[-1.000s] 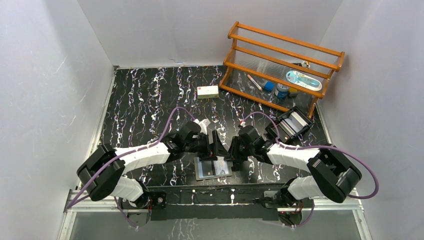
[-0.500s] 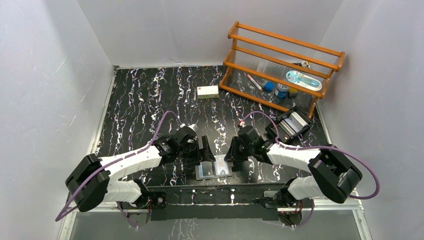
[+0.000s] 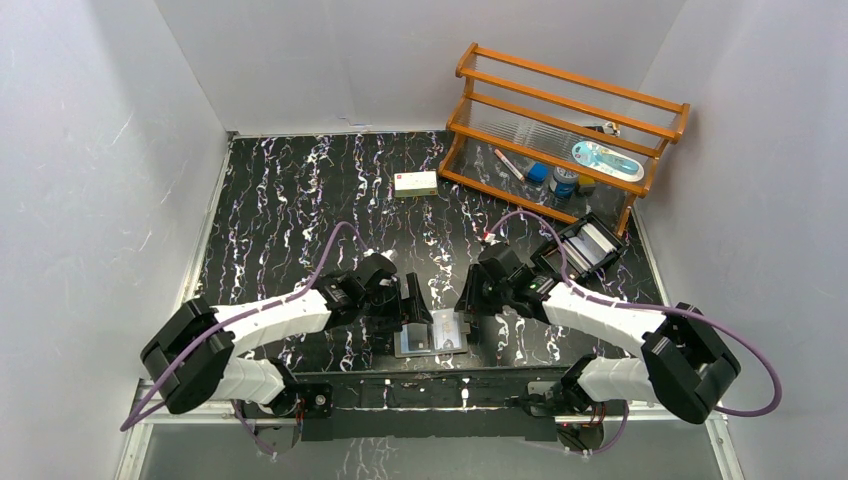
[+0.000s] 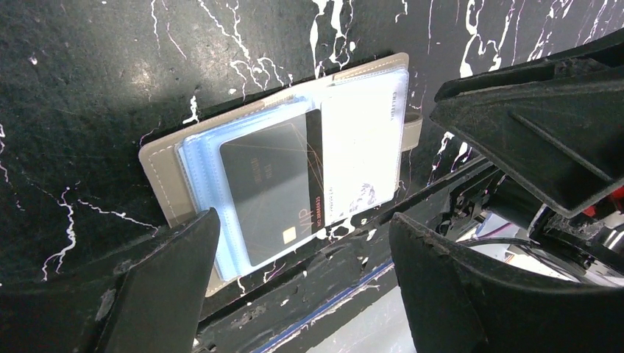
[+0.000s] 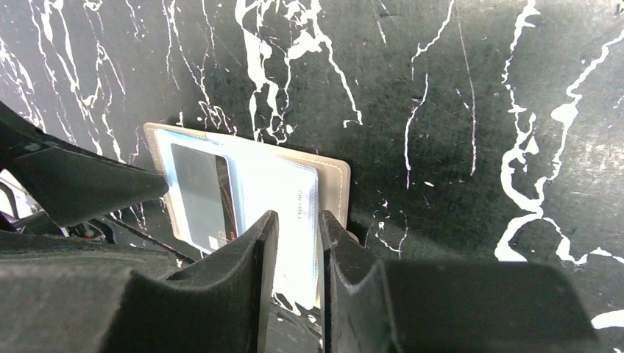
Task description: Put the credit cards into the card holder
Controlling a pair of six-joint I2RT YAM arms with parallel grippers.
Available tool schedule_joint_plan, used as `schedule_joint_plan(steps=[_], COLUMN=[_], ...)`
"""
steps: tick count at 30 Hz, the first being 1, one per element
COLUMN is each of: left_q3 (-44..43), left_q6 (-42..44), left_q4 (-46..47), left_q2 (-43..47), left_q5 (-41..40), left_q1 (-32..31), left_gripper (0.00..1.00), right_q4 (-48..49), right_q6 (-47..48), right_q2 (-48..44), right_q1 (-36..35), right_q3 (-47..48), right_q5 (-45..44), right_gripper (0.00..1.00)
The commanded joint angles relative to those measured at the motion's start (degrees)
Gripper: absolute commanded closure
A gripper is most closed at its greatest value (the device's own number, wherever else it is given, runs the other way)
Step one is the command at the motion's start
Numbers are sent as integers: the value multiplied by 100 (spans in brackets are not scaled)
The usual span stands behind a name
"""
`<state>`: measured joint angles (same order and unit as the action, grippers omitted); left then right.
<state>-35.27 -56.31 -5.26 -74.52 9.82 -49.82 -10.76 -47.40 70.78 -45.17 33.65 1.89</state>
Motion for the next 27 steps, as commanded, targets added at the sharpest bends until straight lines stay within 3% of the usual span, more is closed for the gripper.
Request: schedule_joint_plan(steps=[1,18,27], left_q3=[-46,-114,47], left_q6=[76,85,-117], left_q4=[159,-2,978], left_q2=[-72,-319,-230], left_q5=[22,-164,504], left_q1=[0,1,1], left_gripper=[16,16,16], right_q4=[1,931,1238], right_q6=[15,-253,-353], right_q2=[-135,688,991], right_q1=[-104,-643,-649], right_q3=[255,58,-182], right_q5=[-29,110,198], right_gripper=[67,75,77])
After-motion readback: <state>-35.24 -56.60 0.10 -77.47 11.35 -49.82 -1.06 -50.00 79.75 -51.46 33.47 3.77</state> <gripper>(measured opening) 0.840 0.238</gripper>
